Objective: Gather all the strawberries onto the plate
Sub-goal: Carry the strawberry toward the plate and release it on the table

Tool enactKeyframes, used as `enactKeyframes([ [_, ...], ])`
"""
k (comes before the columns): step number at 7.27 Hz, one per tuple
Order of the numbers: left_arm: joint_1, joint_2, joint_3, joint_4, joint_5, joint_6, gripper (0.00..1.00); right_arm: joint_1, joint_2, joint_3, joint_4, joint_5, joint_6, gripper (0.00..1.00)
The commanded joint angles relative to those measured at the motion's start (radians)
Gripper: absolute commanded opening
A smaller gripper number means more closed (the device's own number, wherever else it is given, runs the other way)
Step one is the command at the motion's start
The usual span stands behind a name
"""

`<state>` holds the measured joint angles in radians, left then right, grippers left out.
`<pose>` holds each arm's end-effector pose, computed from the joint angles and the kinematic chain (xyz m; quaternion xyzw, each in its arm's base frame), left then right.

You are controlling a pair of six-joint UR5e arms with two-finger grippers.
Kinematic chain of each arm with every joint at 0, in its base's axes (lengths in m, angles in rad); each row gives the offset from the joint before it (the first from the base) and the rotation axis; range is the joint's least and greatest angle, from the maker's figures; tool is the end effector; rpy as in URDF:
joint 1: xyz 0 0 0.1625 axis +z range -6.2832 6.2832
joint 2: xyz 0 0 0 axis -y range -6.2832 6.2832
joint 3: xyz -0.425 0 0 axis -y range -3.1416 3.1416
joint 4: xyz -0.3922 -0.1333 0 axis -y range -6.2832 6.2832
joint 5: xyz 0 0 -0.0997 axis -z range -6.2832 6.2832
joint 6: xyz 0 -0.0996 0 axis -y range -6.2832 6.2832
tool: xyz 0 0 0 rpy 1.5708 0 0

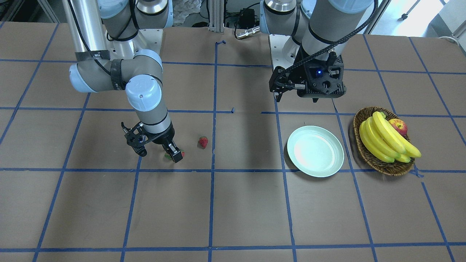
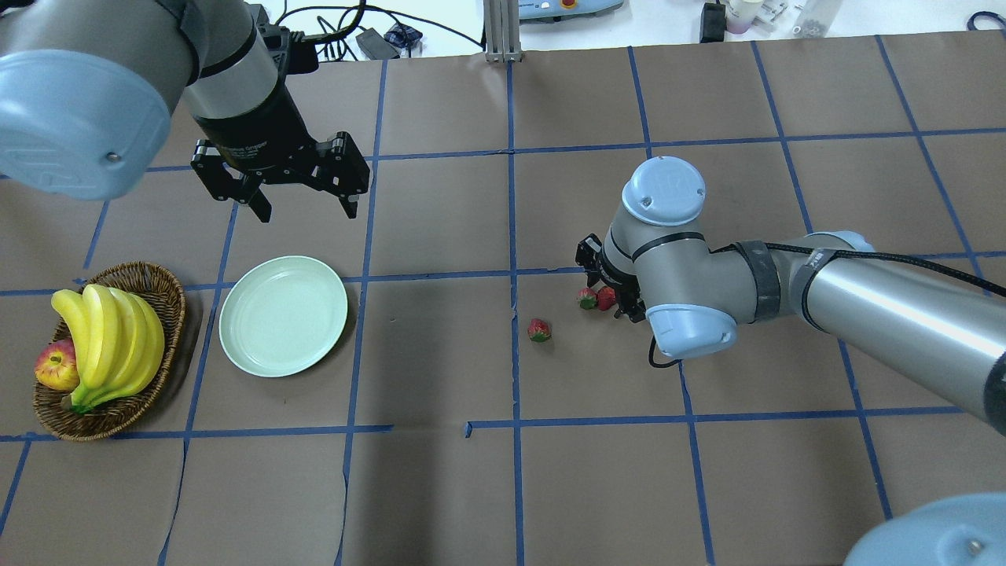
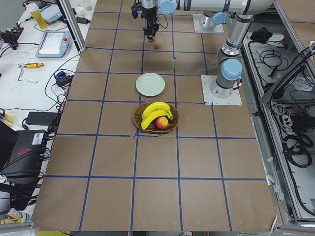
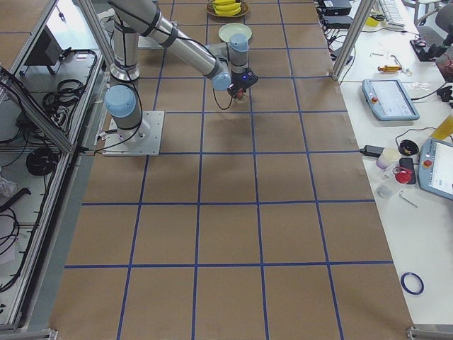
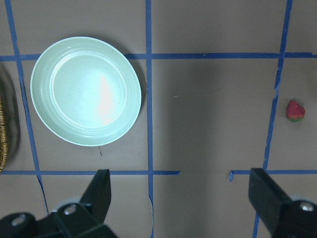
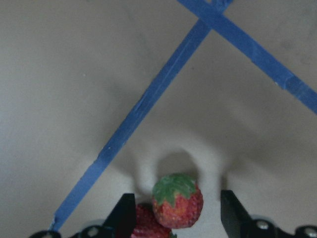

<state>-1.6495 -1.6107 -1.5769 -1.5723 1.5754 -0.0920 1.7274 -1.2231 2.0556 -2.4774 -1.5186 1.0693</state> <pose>-0.1720 -0.4916 0.4649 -0.0066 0.9997 0.0235 0.0043 0.2172 -0.4877 0.1802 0.4394 0.8972 -0.0153 0.0426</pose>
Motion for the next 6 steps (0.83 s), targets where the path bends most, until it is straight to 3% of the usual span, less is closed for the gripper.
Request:
enactKeyframes([
  [1,0.0,0.0,0.0,0.0,-0.002,0.0,1.0,0.0,0.004,-0.006,-0.005,-0.008,-0.003,0.39],
  [4,0.0,0.0,0.0,0.0,-0.003,-0.002,1.0,-0.002,0.004,-0.008,-0.005,-0.026,-0.017,0.12],
  [6,0.0,0.001,0.0,0.0,-0.003,-0.002,1.0,0.007,-0.022,-0.067,0.017,-0.017,-0.078,0.1],
])
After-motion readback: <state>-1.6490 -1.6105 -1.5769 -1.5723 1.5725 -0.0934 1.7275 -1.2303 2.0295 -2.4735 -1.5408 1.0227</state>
